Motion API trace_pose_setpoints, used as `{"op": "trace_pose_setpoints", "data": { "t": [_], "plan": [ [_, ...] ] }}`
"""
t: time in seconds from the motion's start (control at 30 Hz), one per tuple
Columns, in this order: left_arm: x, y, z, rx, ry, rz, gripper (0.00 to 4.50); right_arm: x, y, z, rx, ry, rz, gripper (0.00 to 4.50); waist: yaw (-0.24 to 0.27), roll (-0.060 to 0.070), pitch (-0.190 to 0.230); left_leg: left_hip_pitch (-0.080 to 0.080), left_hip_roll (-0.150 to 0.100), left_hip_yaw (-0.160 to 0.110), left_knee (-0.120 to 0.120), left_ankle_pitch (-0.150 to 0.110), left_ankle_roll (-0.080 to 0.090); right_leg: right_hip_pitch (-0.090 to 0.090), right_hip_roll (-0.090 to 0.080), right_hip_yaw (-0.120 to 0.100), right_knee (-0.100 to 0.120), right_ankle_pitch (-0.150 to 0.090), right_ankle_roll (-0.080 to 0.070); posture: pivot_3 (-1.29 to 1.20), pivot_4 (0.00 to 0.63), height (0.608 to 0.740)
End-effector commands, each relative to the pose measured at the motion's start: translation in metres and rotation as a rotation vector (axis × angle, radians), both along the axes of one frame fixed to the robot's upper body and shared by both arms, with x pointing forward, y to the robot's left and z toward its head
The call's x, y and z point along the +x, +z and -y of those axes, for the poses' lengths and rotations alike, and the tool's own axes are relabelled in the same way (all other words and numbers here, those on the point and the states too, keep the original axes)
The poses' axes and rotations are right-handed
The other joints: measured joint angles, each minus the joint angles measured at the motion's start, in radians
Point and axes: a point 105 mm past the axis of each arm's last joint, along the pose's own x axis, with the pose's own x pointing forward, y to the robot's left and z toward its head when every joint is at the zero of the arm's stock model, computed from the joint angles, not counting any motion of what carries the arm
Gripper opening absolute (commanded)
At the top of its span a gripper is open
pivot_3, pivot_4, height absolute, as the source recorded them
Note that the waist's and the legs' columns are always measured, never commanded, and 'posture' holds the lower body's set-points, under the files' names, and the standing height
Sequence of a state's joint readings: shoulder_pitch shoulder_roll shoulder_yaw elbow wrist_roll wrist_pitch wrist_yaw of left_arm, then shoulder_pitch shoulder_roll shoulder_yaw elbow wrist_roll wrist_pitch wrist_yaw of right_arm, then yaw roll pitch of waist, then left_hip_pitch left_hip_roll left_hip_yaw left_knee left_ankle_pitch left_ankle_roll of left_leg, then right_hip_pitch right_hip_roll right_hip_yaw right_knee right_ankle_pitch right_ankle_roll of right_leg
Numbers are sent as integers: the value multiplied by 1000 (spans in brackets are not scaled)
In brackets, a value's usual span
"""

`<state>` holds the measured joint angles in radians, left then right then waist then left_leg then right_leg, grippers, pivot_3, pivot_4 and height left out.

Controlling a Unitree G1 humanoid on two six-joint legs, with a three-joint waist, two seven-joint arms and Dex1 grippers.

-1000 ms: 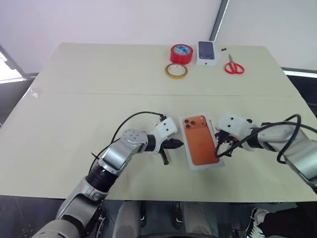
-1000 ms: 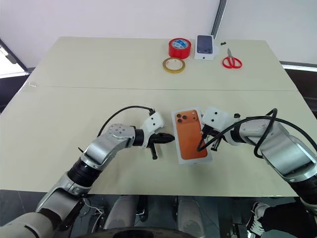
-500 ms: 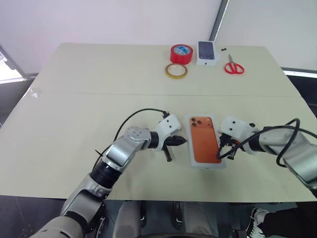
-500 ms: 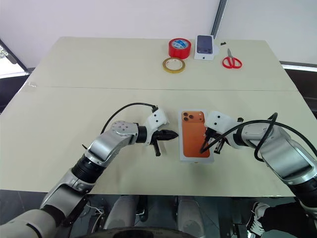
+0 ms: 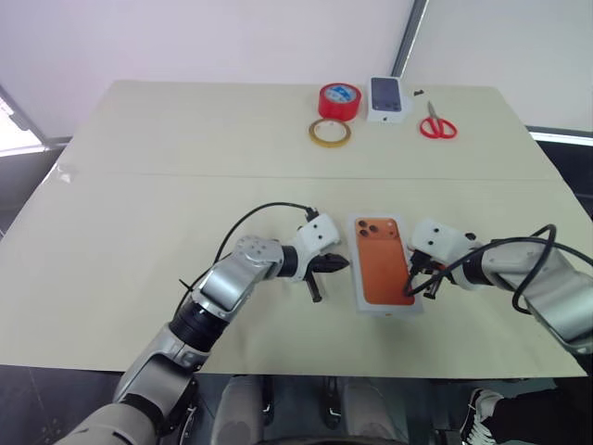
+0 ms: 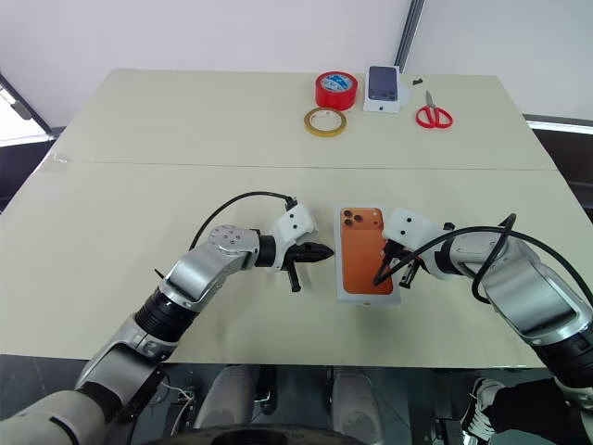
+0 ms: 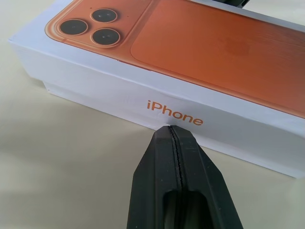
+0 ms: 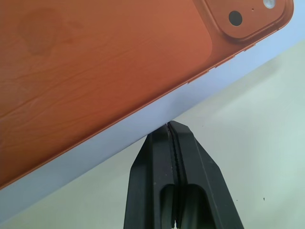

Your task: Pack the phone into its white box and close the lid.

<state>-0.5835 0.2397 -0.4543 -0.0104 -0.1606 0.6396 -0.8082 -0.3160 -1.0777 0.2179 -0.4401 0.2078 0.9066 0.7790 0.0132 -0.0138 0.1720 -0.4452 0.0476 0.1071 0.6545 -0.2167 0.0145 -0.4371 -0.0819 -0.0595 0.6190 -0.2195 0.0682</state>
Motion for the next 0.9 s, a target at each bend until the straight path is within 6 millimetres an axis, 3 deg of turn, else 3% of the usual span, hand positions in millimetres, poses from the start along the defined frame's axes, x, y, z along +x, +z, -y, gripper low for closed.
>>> {"op": "trace_pose_setpoints", "data": {
  "t": [0.03,0.37,0.57,0.73,0.9],
  "plan": [
    [-5,7,7,-19,-45,29,0,4,13,1,4,9,57,24,0,0,0,0,0,0,0,0,0,0,0,0,0,0,0,0,150,740],
    [-6,4,5,-6,-43,22,0,6,13,7,-17,1,63,24,0,0,0,0,0,0,0,0,0,0,0,0,0,0,0,0,150,740],
    [3,12,-14,-45,24,9,0,8,29,19,-19,2,99,24,0,0,0,0,0,0,0,0,0,0,0,0,0,0,0,0,150,740],
    [17,39,-17,-162,93,10,0,-9,36,16,66,89,70,24,2,0,0,1,0,0,1,0,0,1,0,0,0,0,0,0,150,740],
    [22,56,5,-208,80,23,0,-39,29,-4,179,188,-39,24,2,0,0,0,0,-2,6,-2,4,5,0,-1,0,-1,2,0,150,740]
  ]
}}
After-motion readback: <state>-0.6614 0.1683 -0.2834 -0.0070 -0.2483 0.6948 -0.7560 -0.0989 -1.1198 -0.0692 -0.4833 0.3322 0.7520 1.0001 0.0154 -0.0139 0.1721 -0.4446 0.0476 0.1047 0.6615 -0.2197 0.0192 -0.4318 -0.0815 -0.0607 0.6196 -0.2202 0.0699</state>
